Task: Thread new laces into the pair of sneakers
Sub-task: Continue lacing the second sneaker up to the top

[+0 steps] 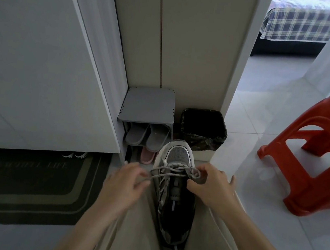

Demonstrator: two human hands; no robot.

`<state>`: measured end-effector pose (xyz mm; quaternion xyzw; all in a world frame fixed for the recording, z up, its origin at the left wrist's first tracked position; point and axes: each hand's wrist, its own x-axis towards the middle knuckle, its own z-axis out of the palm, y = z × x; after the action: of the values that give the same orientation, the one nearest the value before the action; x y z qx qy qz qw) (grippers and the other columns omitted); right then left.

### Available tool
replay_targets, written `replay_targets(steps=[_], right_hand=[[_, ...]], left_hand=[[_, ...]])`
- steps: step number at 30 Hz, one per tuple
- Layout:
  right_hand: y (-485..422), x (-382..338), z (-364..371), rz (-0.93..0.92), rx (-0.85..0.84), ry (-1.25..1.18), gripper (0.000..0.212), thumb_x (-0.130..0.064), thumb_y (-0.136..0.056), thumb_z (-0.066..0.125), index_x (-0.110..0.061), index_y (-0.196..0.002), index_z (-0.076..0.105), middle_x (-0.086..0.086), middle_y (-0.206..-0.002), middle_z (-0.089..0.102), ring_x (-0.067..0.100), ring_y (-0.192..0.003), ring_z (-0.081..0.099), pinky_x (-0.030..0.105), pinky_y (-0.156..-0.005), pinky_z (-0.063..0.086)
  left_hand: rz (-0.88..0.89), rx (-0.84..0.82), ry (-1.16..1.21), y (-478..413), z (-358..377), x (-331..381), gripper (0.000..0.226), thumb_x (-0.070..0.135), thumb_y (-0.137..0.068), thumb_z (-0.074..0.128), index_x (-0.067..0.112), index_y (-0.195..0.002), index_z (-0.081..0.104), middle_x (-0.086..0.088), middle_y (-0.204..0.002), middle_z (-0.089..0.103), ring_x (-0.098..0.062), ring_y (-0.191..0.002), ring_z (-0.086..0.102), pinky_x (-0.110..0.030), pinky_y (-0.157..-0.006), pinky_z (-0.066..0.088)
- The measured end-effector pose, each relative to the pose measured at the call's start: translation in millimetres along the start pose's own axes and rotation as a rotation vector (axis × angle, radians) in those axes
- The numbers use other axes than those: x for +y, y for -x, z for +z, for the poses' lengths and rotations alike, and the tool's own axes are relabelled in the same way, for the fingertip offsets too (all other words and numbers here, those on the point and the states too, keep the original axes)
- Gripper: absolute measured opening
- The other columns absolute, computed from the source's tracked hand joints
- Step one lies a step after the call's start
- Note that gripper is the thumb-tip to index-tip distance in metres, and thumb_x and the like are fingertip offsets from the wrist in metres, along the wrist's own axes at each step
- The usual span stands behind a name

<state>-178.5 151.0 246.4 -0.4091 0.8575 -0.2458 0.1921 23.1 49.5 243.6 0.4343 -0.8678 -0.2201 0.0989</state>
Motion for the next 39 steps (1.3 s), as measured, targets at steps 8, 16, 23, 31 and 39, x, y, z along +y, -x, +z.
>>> replay_targets(steps=[8, 16, 23, 31, 39], right_hand=[[1.0, 3.5, 0.3, -0.007, 0.021, -0.041, 0.026, -0.043, -0.078, 0.064, -0.030, -0.095, 0.051, -0.018, -0.090, 0.059, 0.012, -0.106, 0.051, 0.052, -0.114, -0.001], [-0.5, -1.2, 1.3, -0.019, -0.002, -0.028, 0.025, -0.043, -0.074, 0.066, -0.032, -0.089, 0.049, -0.018, -0.083, 0.060, 0.011, -0.104, 0.052, 0.052, -0.114, -0.001], [-2.4, 0.2, 1.5, -0.035, -0.009, -0.018, 0.023, -0.043, -0.075, 0.065, -0.033, -0.088, 0.050, -0.015, -0.088, 0.064, 0.012, -0.104, 0.054, 0.053, -0.113, -0.004], [-2.1, -2.0, 2.2, -0.073, -0.010, -0.001, 0.029, -0.041, -0.075, 0.064, -0.042, -0.101, 0.051, -0.020, -0.093, 0.063, 0.010, -0.108, 0.052, 0.056, -0.112, -0.006], [0.5, -6.1, 2.5, -0.086, 0.012, 0.077, 0.018, -0.043, -0.078, 0.060, -0.038, -0.094, 0.055, -0.018, -0.090, 0.062, 0.011, -0.108, 0.048, 0.055, -0.113, -0.006]], left_hand=[[0.039, 0.038, 0.008, -26.7, 14.1, 43.5, 0.014, 0.038, -0.091, 0.055, 0.025, -0.084, 0.056, 0.011, -0.102, 0.059, -0.011, -0.099, 0.054, -0.031, -0.085, 0.045], [0.013, 0.055, 0.000, -10.8, 14.0, 25.2, 0.017, 0.038, -0.092, 0.055, 0.025, -0.080, 0.052, 0.011, -0.106, 0.058, -0.009, -0.103, 0.052, -0.025, -0.088, 0.037], [-0.040, 0.027, 0.030, 2.2, 1.4, -6.2, 0.013, 0.034, -0.091, 0.057, 0.023, -0.084, 0.054, 0.008, -0.113, 0.058, -0.008, -0.110, 0.052, -0.025, -0.095, 0.038], [-0.063, -0.033, -0.004, 14.8, -3.4, -20.0, 0.017, 0.035, -0.090, 0.058, 0.031, -0.076, 0.051, 0.008, -0.124, 0.058, -0.008, -0.119, 0.050, -0.035, -0.105, 0.038], [-0.012, -0.044, 0.026, -0.3, -7.4, -12.0, 0.017, 0.035, -0.094, 0.051, 0.025, -0.106, 0.060, 0.010, -0.119, 0.055, -0.007, -0.113, 0.052, -0.033, -0.100, 0.041]])
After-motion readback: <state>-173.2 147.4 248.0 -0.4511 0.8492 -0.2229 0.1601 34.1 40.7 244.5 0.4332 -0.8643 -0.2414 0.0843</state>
